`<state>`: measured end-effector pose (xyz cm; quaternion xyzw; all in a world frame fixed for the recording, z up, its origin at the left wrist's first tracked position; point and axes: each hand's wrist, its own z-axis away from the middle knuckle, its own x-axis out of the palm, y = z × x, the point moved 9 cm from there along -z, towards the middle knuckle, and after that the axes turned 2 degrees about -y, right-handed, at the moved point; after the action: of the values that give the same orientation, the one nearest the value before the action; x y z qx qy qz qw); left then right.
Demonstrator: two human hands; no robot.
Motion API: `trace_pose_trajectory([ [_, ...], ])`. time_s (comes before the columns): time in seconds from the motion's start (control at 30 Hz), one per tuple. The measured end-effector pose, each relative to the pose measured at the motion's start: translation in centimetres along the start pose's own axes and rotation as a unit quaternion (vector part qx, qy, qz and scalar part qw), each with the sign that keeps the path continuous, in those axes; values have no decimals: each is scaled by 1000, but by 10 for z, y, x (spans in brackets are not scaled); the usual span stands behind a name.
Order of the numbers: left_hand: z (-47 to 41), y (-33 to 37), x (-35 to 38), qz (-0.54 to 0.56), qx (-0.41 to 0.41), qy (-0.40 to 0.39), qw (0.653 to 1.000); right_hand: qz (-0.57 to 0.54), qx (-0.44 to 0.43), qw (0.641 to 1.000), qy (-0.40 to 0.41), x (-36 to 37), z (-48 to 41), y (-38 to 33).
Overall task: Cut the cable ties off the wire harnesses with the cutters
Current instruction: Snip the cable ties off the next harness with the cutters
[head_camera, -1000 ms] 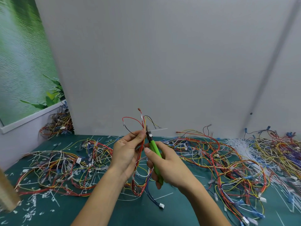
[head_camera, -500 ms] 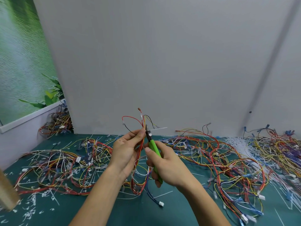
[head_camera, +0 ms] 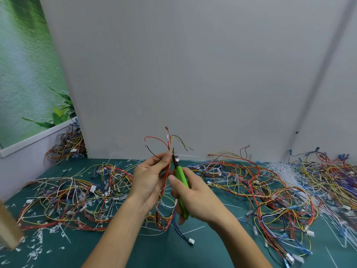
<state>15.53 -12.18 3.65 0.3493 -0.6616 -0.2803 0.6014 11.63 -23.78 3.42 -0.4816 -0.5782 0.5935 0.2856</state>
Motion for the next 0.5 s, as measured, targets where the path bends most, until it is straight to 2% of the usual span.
trace_pose_trajectory([
  [0.5,0,0,2,-6,6,-15,1000,5,2,1000,11,-2,0,1],
])
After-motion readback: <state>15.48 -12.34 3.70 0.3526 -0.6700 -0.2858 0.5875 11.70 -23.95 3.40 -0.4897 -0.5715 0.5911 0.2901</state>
